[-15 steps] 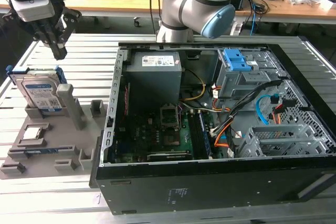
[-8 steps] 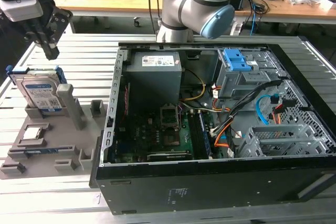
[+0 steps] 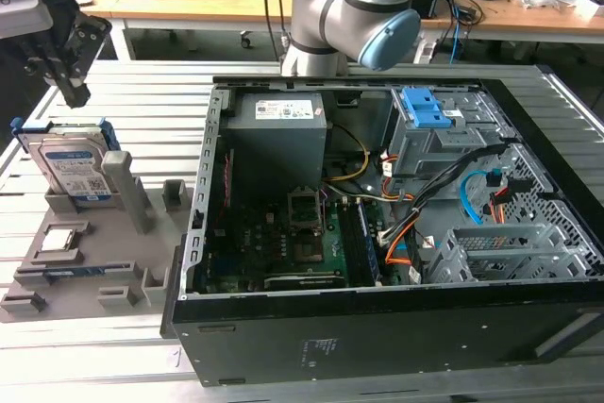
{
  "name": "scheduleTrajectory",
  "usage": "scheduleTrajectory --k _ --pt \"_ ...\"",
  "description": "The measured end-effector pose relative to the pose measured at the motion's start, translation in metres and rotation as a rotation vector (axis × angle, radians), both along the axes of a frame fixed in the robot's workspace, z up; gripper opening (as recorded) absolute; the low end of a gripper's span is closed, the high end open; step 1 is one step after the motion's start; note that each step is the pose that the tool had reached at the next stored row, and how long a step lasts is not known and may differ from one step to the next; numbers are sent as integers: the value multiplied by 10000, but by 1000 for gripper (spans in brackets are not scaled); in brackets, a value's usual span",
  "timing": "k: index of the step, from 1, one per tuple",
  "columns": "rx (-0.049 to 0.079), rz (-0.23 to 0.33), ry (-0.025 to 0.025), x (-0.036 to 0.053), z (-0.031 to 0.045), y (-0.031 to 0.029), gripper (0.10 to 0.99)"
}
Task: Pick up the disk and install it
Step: 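Reach for the disk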
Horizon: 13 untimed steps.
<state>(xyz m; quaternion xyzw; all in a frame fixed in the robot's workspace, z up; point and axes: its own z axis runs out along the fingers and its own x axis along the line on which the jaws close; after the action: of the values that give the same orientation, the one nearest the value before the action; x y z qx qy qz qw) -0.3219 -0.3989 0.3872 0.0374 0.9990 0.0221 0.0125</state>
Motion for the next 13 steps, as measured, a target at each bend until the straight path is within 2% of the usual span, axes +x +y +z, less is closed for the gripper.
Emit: scheduleTrajectory --k 13 --pt "0 0 1 -269 0 0 106"
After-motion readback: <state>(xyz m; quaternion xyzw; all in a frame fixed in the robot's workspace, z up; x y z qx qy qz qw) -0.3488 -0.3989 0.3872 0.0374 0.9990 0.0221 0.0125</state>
